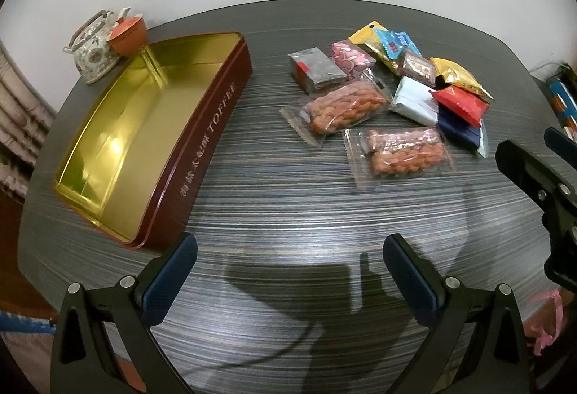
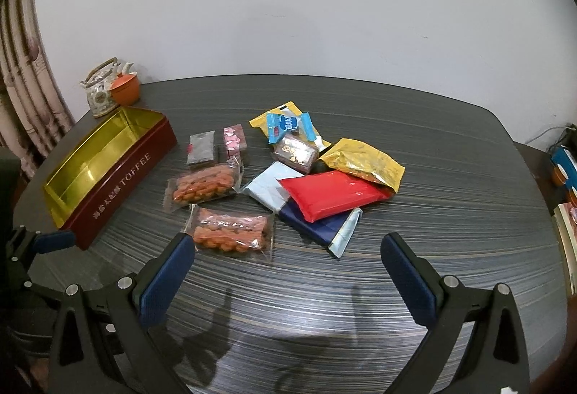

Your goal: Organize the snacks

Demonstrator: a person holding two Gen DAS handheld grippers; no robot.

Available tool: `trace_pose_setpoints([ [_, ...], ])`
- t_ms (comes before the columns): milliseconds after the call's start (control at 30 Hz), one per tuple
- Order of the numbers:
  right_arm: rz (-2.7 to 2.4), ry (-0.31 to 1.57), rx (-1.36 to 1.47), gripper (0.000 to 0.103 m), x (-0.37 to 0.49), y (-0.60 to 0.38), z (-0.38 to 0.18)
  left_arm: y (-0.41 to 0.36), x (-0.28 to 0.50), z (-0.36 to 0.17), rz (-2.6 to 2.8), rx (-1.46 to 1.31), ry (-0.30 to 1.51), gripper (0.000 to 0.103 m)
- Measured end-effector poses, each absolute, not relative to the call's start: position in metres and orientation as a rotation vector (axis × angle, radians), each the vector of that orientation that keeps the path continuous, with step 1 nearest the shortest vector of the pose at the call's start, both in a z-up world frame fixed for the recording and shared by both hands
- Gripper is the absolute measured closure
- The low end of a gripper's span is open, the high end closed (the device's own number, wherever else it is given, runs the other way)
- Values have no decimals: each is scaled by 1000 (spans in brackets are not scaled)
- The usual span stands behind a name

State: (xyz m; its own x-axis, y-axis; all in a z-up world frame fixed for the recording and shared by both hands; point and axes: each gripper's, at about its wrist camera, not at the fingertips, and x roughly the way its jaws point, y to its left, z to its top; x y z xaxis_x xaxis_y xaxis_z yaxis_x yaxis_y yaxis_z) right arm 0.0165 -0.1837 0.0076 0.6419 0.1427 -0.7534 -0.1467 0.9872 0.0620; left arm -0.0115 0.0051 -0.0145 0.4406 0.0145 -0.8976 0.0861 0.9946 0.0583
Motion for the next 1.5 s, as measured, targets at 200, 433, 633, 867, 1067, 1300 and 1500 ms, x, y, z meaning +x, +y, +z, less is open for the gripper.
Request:
trace_pose_setpoints([
  [200,196,850,-14,0,14,-179,9,6,-11,-15,-41,98,1117,1],
  [433,238,840,-42,4,12,-172,9,10,-11,-18,-40,109,1116,1],
  [633,272,849,-39,7,12,-169,7,16,-11,-20,-45,122,1113,1],
  [867,328,891,-38,17,16,-160,-2,30,-11,-18,-31,133,1093,1],
  [1067,381,934,-74,19,27,-146,-19,42,-12,-14,-43,138,1076,1],
  [1300,593,944,-220,19,54,-132,-28,42,-16,-9,-92,182,1064,1],
  [1500,752,993,-369,28,75,-120,-35,40,-15,-7,-145,177,1076,1],
])
